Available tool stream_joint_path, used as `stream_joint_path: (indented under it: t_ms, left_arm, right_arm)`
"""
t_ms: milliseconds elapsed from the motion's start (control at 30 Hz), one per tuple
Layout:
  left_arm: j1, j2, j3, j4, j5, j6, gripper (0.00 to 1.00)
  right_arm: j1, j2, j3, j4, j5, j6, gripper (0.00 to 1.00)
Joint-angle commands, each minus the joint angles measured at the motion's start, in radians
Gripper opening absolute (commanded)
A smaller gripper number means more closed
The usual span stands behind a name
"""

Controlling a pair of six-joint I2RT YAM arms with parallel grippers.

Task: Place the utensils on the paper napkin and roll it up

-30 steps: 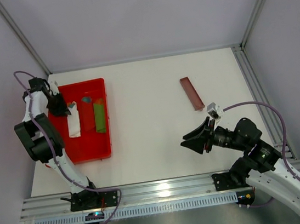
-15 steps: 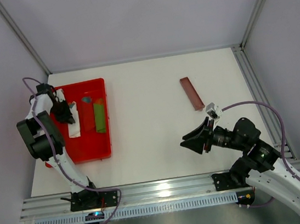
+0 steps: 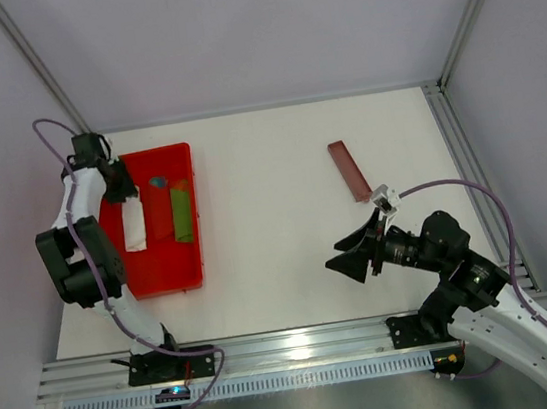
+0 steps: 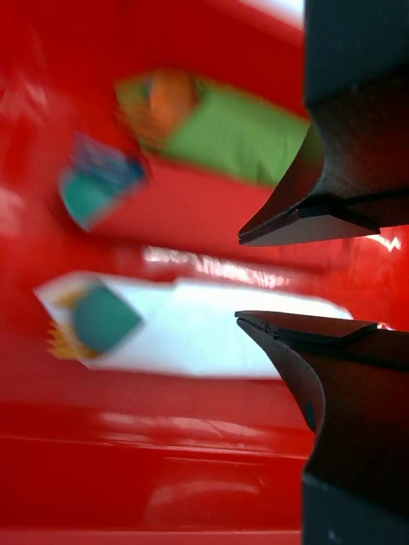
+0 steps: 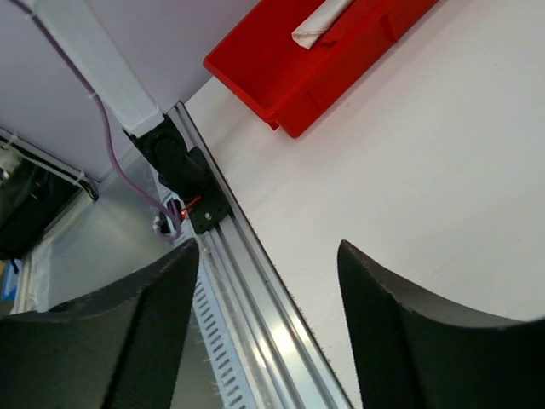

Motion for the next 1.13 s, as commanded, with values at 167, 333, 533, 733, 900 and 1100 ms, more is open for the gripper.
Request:
stream_joint_path:
  t_ms: [167, 333, 533, 733, 900, 1100]
  left_arm:
    - [-0.4, -0.322, 0.014, 0.173, -0.104, -0.16, 0.51]
    - [-0.718, -0.57, -0.219, 0.254, -0.193, -0.223, 1.0]
    - [-0.995, -0.881, -0.491, 0.434, -0.135, -0.333, 1.0]
    - [-1.059, -1.069, -0.631, 0.399, -0.043, -0.421, 1.0]
    - [-1.057, -1.198, -0.675, 0.435, -0.04, -0.444, 1.0]
    - [-1.057, -1.198, -0.662, 0.437, -0.015, -0.444, 1.0]
  right_arm:
    - [-0.003, 0.074, 0.183, -0.03, 0.232, 0.058, 1.0]
    - [-0.003, 0.143, 0.35, -0.242, 0.515, 0.066, 1.0]
    - [-0.003, 0.152, 0.443, -0.417, 0.705, 0.071, 1.0]
    - [-0.002, 0.07, 0.4, -0.457, 0.791, 0.019, 1.0]
    - [-0.003, 0.037, 0.395, -0.438, 0.774, -0.034, 0.99]
    - [-0.003, 0.04, 0.38, -0.441, 0.792, -0.015, 1.0]
